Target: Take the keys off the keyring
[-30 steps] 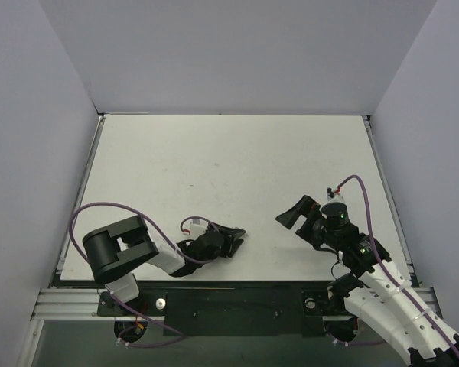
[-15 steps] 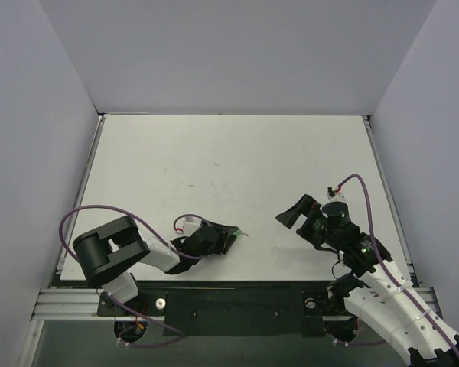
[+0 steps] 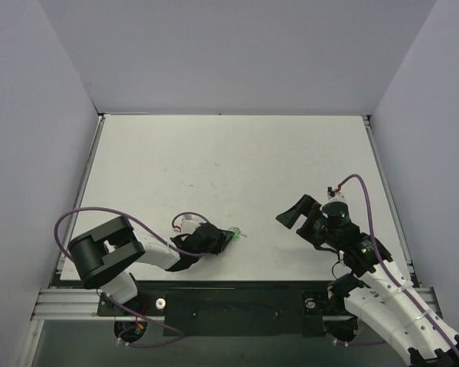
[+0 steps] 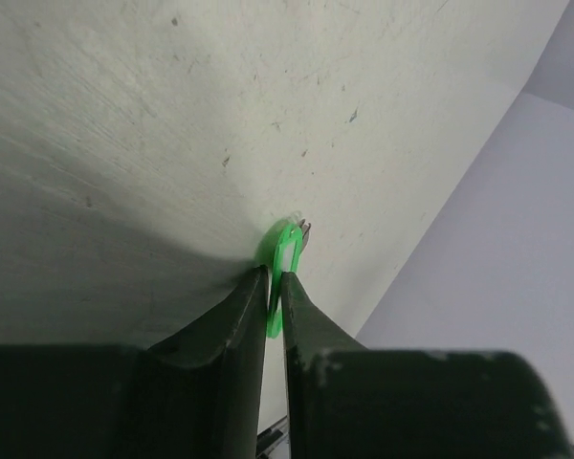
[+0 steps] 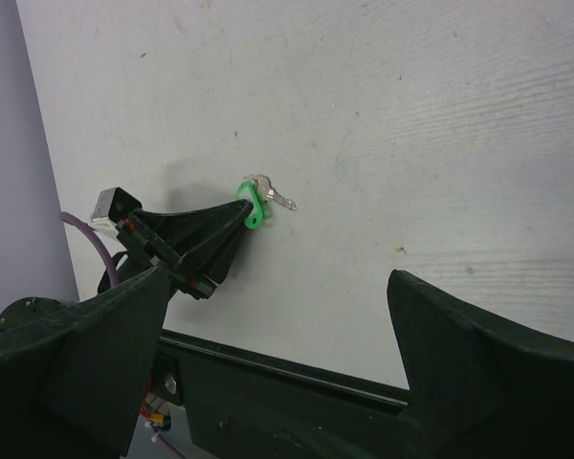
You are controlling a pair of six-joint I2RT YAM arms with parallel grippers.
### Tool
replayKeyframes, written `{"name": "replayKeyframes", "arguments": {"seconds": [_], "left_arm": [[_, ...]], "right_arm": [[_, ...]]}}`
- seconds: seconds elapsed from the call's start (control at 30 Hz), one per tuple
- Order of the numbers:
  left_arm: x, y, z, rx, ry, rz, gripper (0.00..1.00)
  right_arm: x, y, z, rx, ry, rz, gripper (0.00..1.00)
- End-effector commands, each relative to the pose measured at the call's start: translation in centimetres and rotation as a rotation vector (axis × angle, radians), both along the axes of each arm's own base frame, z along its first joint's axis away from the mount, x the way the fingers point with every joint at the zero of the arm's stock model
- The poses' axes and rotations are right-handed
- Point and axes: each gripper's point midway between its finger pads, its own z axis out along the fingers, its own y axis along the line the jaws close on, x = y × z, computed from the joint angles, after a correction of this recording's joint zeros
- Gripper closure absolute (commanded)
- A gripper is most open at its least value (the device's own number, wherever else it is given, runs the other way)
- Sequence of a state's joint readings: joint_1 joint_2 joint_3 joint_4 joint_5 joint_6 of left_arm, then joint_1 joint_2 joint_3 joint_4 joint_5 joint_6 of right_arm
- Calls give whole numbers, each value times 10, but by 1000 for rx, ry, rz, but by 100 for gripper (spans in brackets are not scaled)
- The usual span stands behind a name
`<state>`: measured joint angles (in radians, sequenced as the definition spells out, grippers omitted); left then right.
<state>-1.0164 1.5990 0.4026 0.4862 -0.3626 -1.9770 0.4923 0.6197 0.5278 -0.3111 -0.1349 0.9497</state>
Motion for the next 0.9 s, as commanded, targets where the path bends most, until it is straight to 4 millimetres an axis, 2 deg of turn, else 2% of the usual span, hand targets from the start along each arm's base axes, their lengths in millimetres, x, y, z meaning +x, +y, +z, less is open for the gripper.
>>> {"name": "replayKeyframes", "arguments": {"seconds": [0.0, 0.13, 0.17, 0.33, 0.53, 0.57, 0.6, 0.63, 0.73, 0.77, 0.8, 0.87], "left_arm": [[-7, 31, -22, 194, 30, -2, 81], [-5, 35, -10, 220, -1, -9, 94], [-4, 34, -3, 218, -18, -14, 100], [-3, 33, 21, 229, -69, -48, 100], [-1, 33, 73, 172, -210, -82, 100], [1, 31, 92, 159, -256, -96, 100], [0, 33, 97, 170, -266, -104, 100], [1, 32, 117, 179, -317, -126, 100], [0, 33, 151, 235, -388, -186, 100], [0, 33, 172, 252, -429, -210, 100], [-2, 30, 184, 248, -453, -230, 100], [-3, 31, 215, 255, -517, -261, 100]], "right_arm": [[5, -1, 16, 0, -40, -10, 8], [5, 0, 18, 8, -46, -8, 8], [4, 0, 20, 13, -46, -8, 8], [3, 3, 26, 39, -58, -4, 8], [0, 16, 48, 115, -97, 45, 8], [0, 19, 57, 136, -116, 51, 8], [-1, 23, 66, 158, -133, 69, 8], [-1, 27, 75, 182, -155, 75, 8], [-3, 39, 104, 246, -210, 100, 9], [-1, 42, 114, 276, -236, 94, 9], [-4, 48, 124, 302, -257, 113, 9], [-6, 59, 156, 398, -339, 135, 9]]}}
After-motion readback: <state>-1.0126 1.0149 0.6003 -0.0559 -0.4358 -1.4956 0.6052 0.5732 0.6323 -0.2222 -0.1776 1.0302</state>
